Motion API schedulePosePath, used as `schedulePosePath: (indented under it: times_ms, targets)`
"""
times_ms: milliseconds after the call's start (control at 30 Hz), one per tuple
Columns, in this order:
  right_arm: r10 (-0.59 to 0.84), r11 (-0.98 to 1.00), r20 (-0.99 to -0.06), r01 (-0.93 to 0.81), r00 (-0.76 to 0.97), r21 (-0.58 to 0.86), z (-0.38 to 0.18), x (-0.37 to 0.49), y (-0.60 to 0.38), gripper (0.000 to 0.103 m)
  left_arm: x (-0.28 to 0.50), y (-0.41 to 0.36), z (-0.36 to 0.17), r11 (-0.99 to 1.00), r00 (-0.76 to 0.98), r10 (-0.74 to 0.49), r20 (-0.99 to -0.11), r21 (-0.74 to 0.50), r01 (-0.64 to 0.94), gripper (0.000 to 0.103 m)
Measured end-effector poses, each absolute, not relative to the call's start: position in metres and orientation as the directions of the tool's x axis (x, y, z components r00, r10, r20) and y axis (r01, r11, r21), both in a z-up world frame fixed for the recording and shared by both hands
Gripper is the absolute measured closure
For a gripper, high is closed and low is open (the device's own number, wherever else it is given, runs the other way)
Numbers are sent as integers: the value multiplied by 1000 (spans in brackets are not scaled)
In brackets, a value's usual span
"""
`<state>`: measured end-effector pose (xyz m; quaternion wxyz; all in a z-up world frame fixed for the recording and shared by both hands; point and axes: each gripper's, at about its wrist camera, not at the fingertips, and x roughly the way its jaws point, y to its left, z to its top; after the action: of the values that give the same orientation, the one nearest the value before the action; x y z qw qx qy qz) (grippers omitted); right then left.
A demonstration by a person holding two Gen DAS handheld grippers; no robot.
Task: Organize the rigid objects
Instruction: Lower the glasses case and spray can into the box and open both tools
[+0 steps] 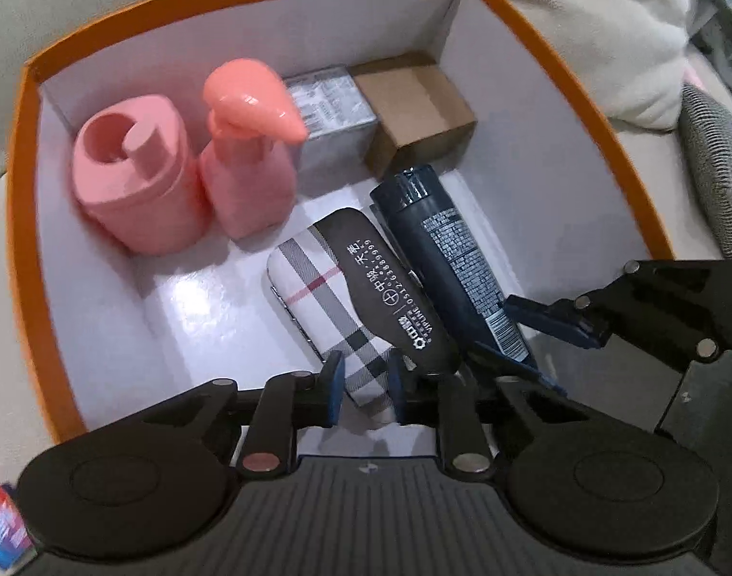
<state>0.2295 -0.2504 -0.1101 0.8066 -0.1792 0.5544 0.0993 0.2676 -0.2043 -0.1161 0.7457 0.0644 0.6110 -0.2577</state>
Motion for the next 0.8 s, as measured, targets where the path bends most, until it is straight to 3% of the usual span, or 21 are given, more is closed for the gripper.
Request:
schedulePosePath:
  times_ms: [200, 367, 533, 667, 767, 800]
  targets:
    - [-118, 907, -902, -325, 416, -269, -114, 228, -243, 85, 278, -205, -115, 828, 120, -392, -912, -293, 479, 97]
    - [-181, 855, -871, -364, 457, -369, -117, 224, -238, 92, 283, -217, -118, 807, 108, -436, -894, -335, 487, 98]
    - [-172, 857, -876, -370, 451, -359, -118, 225, -241, 97, 279, -216, -114, 812, 108, -424, -899, -324, 485, 98]
    - [-128, 875, -879, -365, 459, -318, -113, 222, -248, 95, 278, -208, -106, 837, 120, -381, -917, -287, 466, 93]
    - [-108, 881, -881, -366, 460, -299, -109, 215, -252, 95, 279, -202, -104, 849, 106, -348, -932, -265, 457, 77]
    - [-100, 884, -884, -366, 457, -289, -109, 213, -254, 95, 278, -201, -105, 853, 102, -333, -937, -254, 456, 76]
